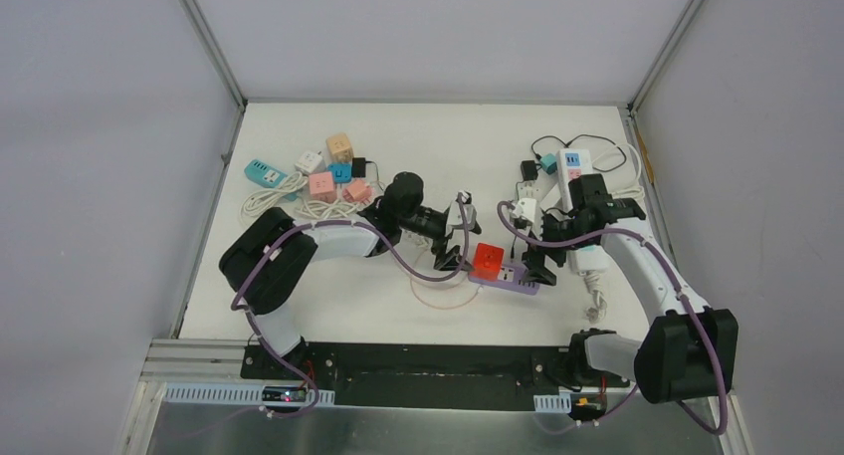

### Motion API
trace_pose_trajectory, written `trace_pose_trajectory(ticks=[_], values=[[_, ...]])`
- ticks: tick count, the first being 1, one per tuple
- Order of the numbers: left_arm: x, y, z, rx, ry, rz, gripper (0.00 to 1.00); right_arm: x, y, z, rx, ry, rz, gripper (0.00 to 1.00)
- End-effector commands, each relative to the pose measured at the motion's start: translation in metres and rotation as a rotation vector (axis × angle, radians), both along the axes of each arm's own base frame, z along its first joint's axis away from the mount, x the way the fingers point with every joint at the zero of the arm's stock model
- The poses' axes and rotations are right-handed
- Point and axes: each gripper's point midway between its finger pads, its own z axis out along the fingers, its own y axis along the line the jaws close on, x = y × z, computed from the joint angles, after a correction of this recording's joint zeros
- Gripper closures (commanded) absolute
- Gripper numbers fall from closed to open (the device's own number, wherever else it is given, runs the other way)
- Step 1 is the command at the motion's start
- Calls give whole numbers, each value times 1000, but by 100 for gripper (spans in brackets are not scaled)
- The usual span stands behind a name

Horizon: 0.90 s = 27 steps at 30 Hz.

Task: Pull the plug off the socket
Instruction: Remove the plug from the socket.

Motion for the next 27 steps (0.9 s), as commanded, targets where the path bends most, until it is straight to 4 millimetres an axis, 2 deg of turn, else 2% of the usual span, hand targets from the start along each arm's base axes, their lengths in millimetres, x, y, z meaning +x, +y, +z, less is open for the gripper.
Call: trace_pose_trajectory(ticks=[1,7,14,18,23,25,27], values=[[-3,-14,-1,-30,-38,-32,1,10,0,9,24,-51,9,0],[5,-24,-14,6,-57,11,1,7,0,6,37,-26,21,0],[-2,-34,-13,-20,-83,7,2,-2,1,-7,42,7,82,0],[-3,-37,-18,-22,-95,35,7,0,0,-9,36,-28,89,0],[-5,-39,-28,-3,-87,59,19,-2,-1,-10,35,-64,104,0],[-6,-39,-30,8,-82,60,27,-2,0,-8,41,-70,103,0],[-6,-39,-30,16,-72,56,57,-2,0,-7,43,-77,102,0]])
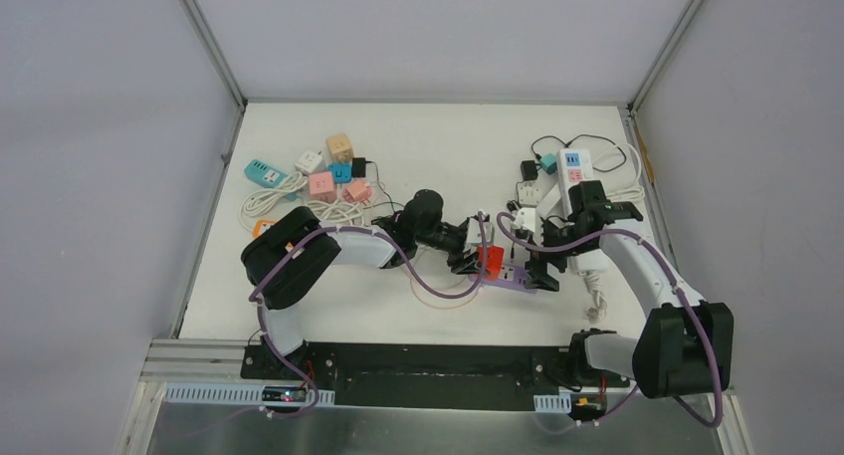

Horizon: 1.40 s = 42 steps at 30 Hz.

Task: Pull the plug off the socket
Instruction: Remove the plug from the socket.

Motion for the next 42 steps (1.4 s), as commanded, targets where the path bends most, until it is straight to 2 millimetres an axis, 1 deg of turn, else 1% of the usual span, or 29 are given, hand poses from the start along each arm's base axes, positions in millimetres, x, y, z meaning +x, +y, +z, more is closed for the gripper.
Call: trace_pose_trajectory(ticks=[1,2,3,4,6,11,15,17,25,30,37,38,42], values=[[1,-4,8,-21,-30,6,69,5,6,12,53,-78,31,0],[0,-5,8,-20,-22,5,78,5,6,13,56,-77,29,0],[-1,-4,7,-18,-18,5,85,5,6,14,59,-78,29,0],[-2,-4,5,-14,-16,6,91,5,6,15,63,-79,27,0],[-3,-4,7,-21,-10,16,100,4,7,17,71,-80,27,0],[-7,2,12,-59,25,44,100,1,9,18,91,-59,23,0],[-13,6,15,-99,39,43,100,-6,12,15,111,-17,61,0],[-13,7,15,-94,49,53,100,-7,11,12,106,-10,76,0],[-7,11,14,-96,35,102,100,3,7,2,77,-70,63,0],[-7,12,15,-113,23,107,100,16,2,-15,37,-118,34,1],[-12,14,15,-132,1,81,100,31,3,-36,-39,-206,43,1],[-14,14,15,-135,-5,73,100,32,5,-37,-41,-216,52,2],[-14,15,16,-148,-12,72,100,24,15,-46,-51,-220,120,4]])
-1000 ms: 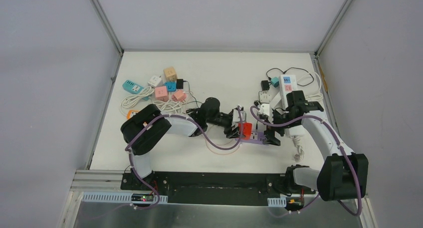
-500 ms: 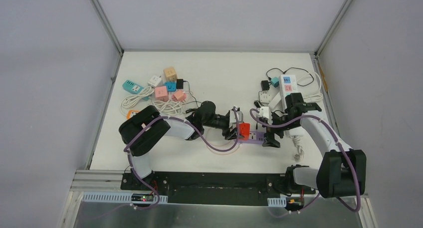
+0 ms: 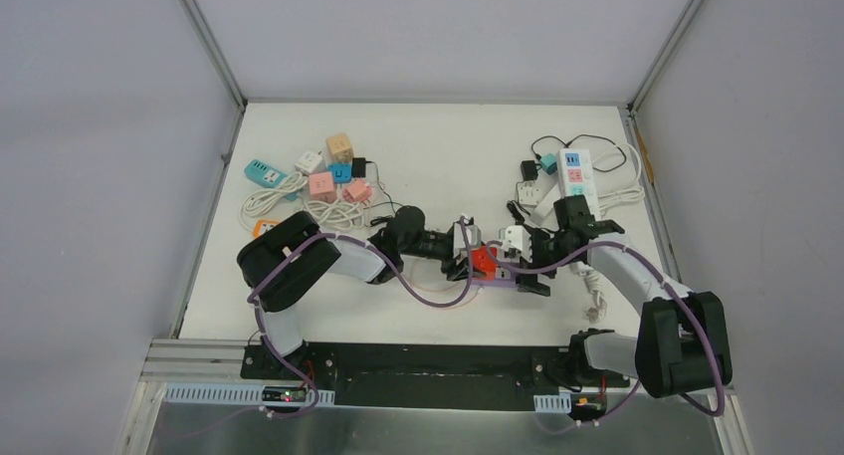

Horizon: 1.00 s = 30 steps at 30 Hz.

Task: Pull the plug off the socket
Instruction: Remove the plug from the socket.

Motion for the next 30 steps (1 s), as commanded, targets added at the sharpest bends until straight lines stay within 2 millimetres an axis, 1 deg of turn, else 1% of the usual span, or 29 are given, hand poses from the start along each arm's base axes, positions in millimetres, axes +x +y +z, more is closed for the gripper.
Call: trace_pose_trajectory(ticks=[1,3,8,9,13,14,16,17,18,21,22,27,30], values=[[-8,-1,15,-53,-39,-22,100,11,11,-4,-15,-86,57,4],[-8,0,15,-56,-43,-21,100,13,11,-11,-49,-89,61,8],[-9,1,15,-61,-54,-21,100,11,16,-19,-97,-91,100,15],[-9,2,15,-60,-57,-21,100,11,17,-21,-108,-91,104,18],[-9,3,15,-65,-63,-15,100,11,18,-22,-129,-87,109,34],[-9,3,15,-66,-64,-15,100,11,19,-21,-126,-89,109,41],[-9,2,18,-79,-64,-15,100,11,19,-20,-125,-92,109,52],[-10,3,18,-84,-65,-16,100,11,19,-20,-127,-95,109,63],[-10,3,18,-88,-67,-14,100,11,20,-20,-129,-98,108,72],[-9,3,17,-86,-70,-13,100,10,20,-20,-136,-95,111,92],[-9,3,16,-83,-70,-14,100,9,20,-19,-136,-92,115,100],[-12,1,8,-56,-86,-38,100,7,22,-16,-129,-96,125,100],[-18,-2,3,-42,-132,-59,100,8,22,-16,-133,-95,125,100]])
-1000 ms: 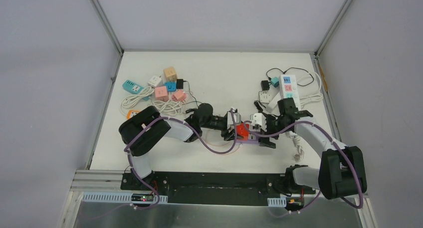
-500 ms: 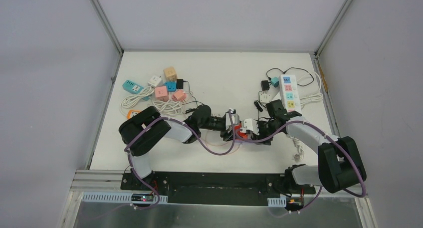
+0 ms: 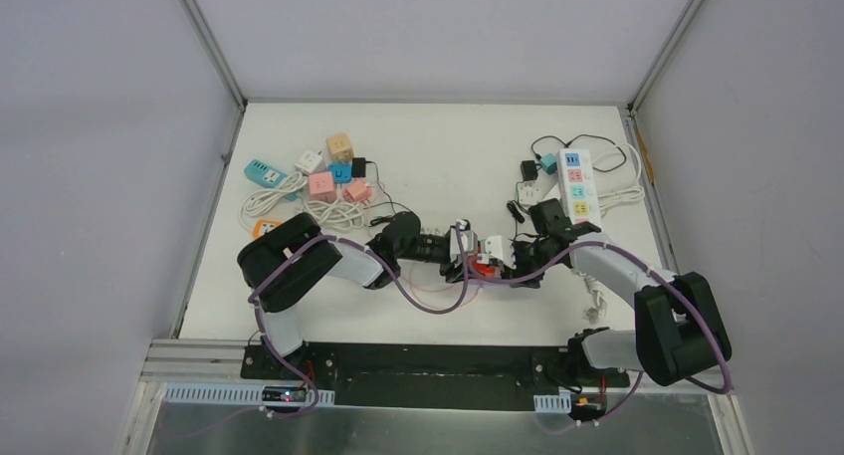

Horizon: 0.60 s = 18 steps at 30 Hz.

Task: Pull the plug off the socket
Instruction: Remove the plug from the socket.

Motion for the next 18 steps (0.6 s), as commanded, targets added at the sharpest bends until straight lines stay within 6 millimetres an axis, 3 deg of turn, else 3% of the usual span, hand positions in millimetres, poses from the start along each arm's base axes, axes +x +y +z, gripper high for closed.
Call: trace_pose_trajectory(ticks=[1,4,8,11,18], values=[[-16,-8,-1,4,-91,-65,100,6,4,10,6,-47,34,100],[-13,-10,-2,30,-53,-48,100,6,5,11,5,-48,35,100],[3,-6,16,-25,134,-24,100,6,4,11,4,-47,34,100],[9,1,26,-117,171,-25,100,6,4,11,3,-48,33,100],[-12,-6,-8,69,-84,-34,100,7,2,10,-6,-50,30,100]])
